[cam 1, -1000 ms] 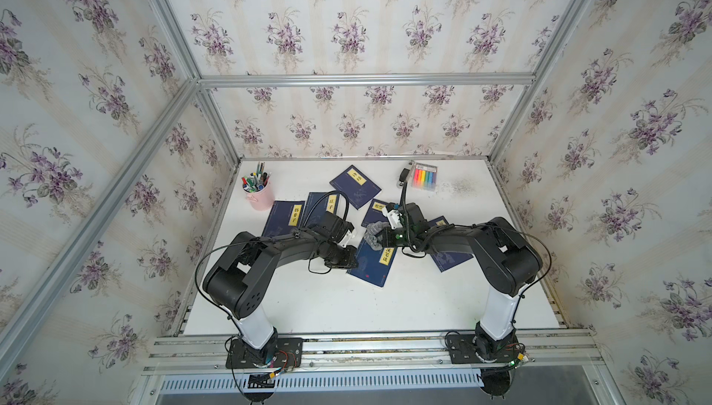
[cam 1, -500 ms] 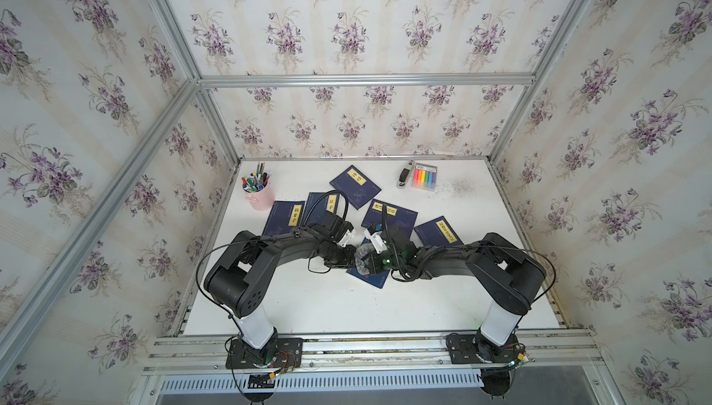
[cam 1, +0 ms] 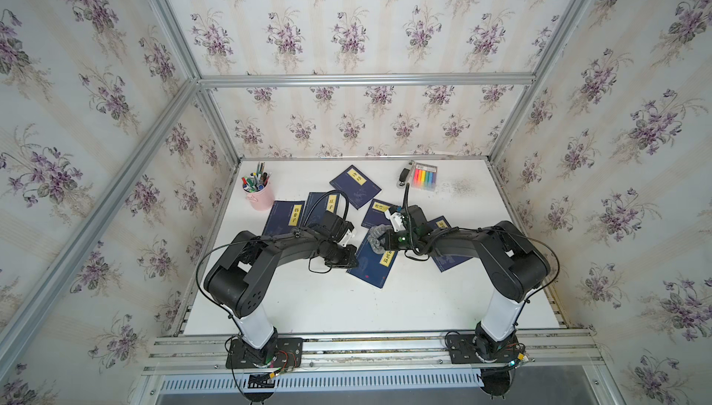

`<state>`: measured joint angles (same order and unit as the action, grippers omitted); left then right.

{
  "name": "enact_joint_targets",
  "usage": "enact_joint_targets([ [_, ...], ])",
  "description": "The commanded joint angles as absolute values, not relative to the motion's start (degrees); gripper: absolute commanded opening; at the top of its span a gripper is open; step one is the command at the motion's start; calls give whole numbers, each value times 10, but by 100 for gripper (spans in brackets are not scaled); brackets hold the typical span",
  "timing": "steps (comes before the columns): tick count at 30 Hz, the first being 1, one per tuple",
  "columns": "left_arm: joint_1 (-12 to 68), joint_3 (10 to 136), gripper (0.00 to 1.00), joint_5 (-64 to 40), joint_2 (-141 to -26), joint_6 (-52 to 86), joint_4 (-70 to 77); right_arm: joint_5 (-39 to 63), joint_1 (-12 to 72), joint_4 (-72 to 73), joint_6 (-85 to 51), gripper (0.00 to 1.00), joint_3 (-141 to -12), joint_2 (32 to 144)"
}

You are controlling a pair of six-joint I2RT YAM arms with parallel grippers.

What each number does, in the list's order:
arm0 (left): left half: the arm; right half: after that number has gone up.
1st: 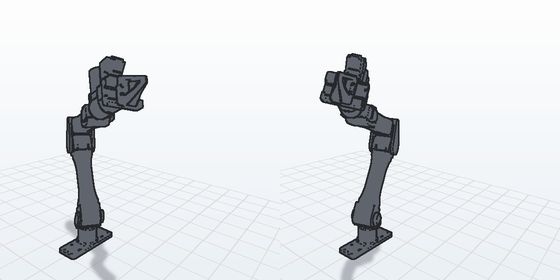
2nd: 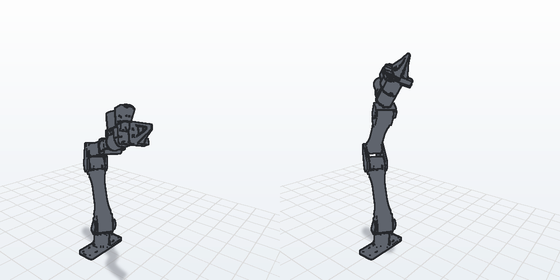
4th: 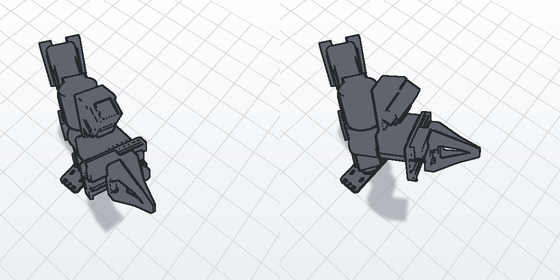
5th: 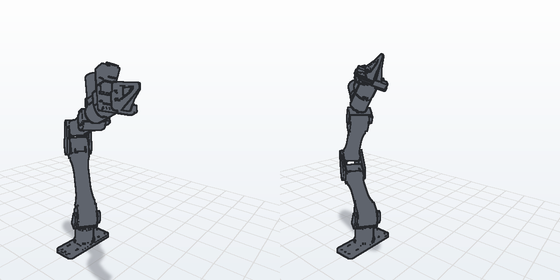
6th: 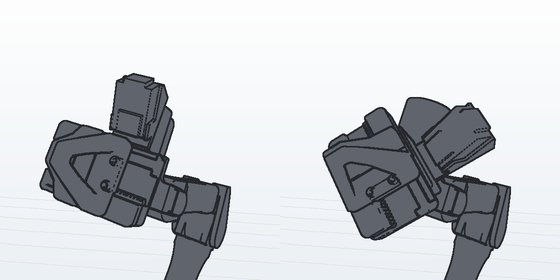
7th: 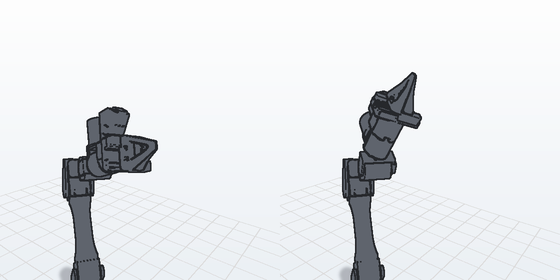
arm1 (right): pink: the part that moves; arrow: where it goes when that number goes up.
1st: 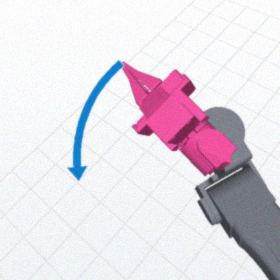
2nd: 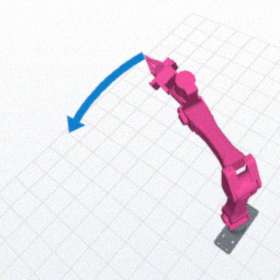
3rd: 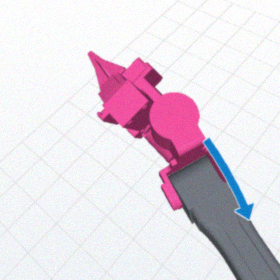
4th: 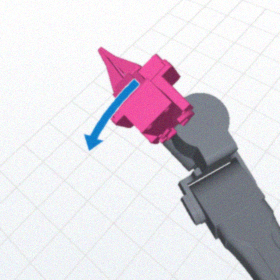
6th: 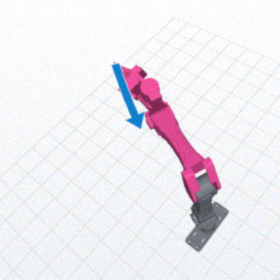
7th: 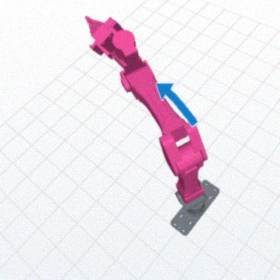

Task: Wipe the cover of the book
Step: Wipe the dirt from the cover of the book.

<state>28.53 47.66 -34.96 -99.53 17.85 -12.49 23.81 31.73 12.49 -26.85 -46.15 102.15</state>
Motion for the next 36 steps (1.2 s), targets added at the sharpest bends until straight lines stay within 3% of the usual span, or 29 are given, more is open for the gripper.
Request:
enact_joint_targets([
  [1,287,466,0,-231,-1001,169,-158,202,316,79,-252,0,-441,976],
  [7,287,477,0,-223,-961,162,-164,161,316,20,-229,0,-405,831],
  [14,287,585,0,-215,-947,138,-236,164,316,6,-234,0,-352,751],
  [19,287,692,0,-258,-1010,104,-266,194,326,83,-277,0,-302,778],
  [24,288,787,0,-296,-1132,83,-289,142,393,120,-307,0,-300,811],
  [28,292,797,0,-330,-1167,80,-263,96,446,151,-329,0,-299,820],
  [36,292,809,0,-330,-1205,75,-261,80,460,203,-367,0,-324,889],
])
